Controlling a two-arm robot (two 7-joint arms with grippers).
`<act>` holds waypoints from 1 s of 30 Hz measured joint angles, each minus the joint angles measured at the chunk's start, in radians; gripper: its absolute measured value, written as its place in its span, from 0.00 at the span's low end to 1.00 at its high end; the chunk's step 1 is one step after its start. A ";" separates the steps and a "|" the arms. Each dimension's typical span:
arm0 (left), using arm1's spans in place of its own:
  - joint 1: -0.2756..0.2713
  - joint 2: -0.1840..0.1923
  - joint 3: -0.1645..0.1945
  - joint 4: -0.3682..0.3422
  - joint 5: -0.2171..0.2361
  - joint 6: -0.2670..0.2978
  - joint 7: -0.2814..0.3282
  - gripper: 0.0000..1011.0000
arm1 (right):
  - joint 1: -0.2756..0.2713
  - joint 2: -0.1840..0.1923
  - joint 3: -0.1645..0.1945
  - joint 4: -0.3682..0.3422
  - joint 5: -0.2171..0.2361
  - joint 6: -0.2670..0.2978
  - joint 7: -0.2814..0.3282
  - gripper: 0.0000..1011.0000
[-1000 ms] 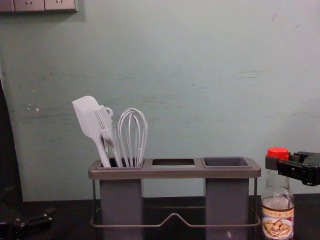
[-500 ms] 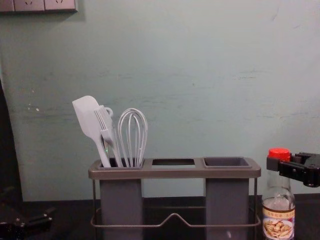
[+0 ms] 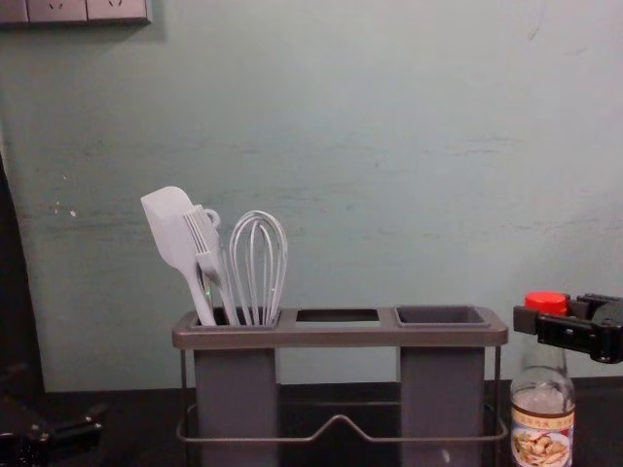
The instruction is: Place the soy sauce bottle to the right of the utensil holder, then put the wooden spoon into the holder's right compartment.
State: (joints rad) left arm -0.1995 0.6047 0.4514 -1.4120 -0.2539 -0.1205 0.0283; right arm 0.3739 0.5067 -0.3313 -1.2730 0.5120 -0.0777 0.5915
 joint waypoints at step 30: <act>0.000 0.000 0.000 0.000 0.000 0.000 0.000 1.00 | -0.017 0.001 0.023 -0.012 0.007 -0.031 -0.005 0.99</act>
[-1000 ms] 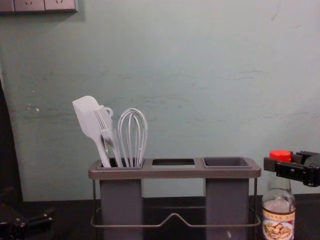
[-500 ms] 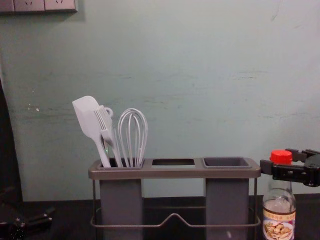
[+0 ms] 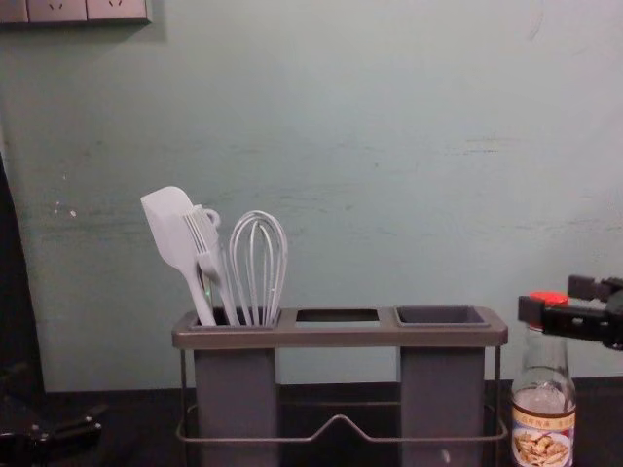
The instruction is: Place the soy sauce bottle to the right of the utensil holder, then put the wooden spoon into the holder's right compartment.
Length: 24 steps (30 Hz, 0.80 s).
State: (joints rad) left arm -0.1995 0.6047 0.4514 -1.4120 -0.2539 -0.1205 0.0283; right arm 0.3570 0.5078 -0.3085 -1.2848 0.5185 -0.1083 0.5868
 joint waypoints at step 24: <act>0.000 0.000 0.000 0.000 0.000 0.000 0.000 1.00 | -0.308 0.068 0.178 -0.390 -0.027 -0.022 -0.143 0.99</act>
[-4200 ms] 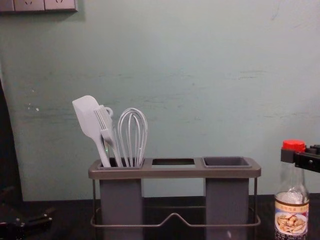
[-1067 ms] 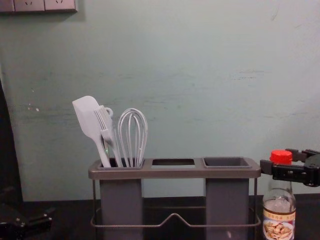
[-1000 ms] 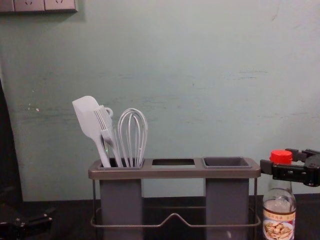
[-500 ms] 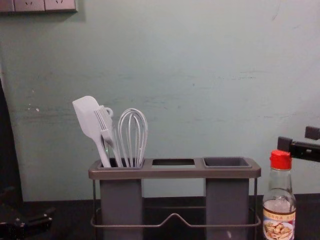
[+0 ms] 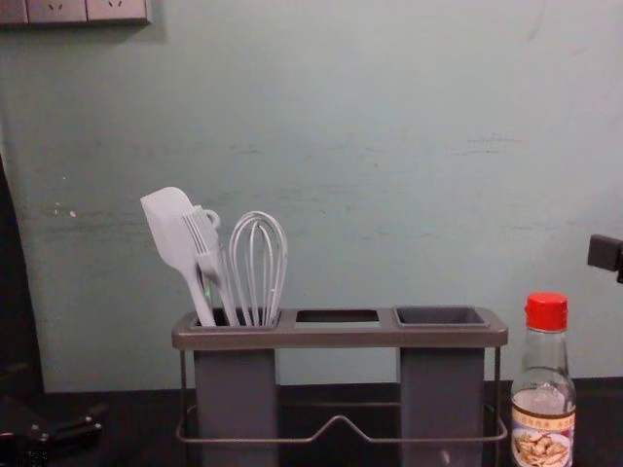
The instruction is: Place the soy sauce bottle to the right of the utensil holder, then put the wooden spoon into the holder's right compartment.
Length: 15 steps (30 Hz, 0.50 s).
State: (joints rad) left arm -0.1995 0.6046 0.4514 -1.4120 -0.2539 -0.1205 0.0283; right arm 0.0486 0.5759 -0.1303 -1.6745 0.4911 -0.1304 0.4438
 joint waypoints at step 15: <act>0.000 0.000 0.000 0.000 0.000 0.000 0.000 1.00 | -0.067 0.150 -0.042 -0.283 0.086 0.354 0.044 0.99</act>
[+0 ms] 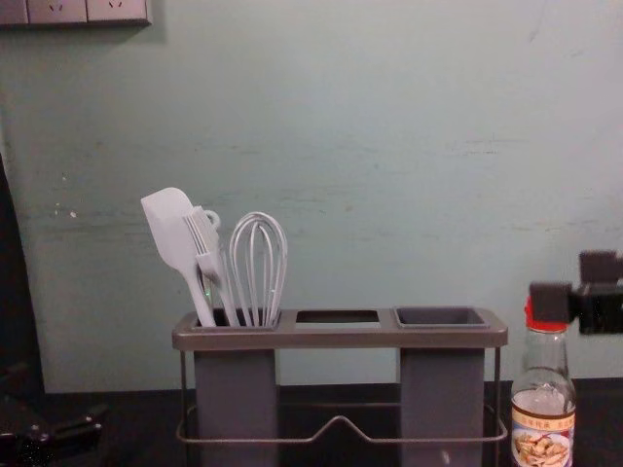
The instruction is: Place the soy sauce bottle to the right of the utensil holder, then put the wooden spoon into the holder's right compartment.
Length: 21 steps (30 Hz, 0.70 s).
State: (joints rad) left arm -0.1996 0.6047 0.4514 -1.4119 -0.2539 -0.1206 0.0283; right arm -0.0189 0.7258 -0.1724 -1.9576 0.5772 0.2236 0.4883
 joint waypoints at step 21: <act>0.000 0.000 0.000 0.000 0.000 0.000 0.000 1.00 | 0.364 0.025 -0.322 0.063 0.033 0.666 -0.041 0.99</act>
State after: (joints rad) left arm -0.1995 0.6047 0.4514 -1.4120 -0.2539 -0.1205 0.0283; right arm 0.3450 0.7510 -0.4946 -1.8950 0.6106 0.8899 0.4477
